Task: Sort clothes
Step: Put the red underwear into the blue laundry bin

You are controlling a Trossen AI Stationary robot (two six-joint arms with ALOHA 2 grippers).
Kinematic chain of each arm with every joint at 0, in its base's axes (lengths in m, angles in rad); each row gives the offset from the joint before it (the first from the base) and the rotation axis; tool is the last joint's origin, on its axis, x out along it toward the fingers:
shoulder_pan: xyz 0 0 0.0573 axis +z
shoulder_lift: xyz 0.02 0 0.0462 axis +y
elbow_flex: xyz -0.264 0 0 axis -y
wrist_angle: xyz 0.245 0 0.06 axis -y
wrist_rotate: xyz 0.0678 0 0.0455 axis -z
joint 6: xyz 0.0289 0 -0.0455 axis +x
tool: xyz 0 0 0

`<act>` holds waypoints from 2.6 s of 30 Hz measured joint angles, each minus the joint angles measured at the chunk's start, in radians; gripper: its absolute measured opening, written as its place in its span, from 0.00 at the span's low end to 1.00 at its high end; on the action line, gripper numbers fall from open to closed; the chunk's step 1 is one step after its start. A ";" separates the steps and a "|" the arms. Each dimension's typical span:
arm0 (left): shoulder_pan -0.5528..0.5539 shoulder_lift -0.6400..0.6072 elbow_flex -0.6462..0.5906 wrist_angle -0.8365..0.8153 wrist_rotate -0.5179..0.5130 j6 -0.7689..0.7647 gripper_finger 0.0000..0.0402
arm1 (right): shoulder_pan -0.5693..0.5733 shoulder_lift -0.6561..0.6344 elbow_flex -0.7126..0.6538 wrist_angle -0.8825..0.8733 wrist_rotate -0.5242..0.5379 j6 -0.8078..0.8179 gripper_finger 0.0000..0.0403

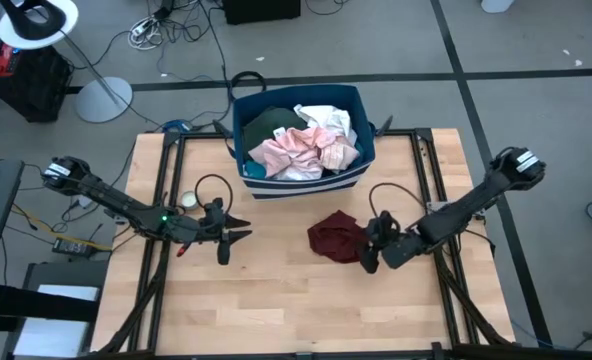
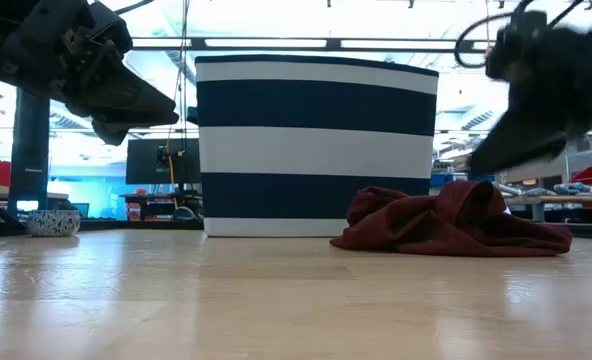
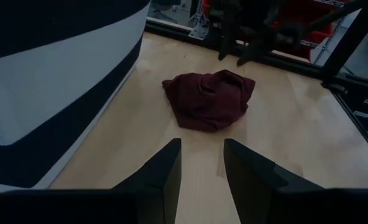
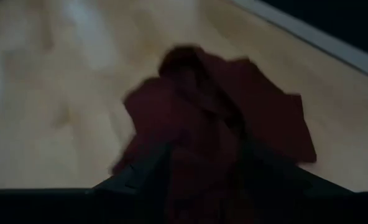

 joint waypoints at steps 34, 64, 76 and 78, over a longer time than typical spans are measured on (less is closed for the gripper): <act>0.206 -0.265 -0.217 0.170 0.191 0.392 0.32 | -0.251 0.618 -0.021 0.920 -0.160 -0.319 0.38; 0.155 -0.884 -0.142 -0.532 0.202 0.363 0.32 | -0.346 0.112 0.469 0.228 -0.226 -0.853 0.02; 0.155 -0.942 -0.165 -0.505 0.207 0.388 0.32 | -0.533 0.117 0.878 0.059 -0.304 -1.087 0.02; 0.155 -0.943 -0.172 -0.486 0.207 0.390 0.32 | -0.585 0.117 0.913 0.058 -0.341 -1.093 0.02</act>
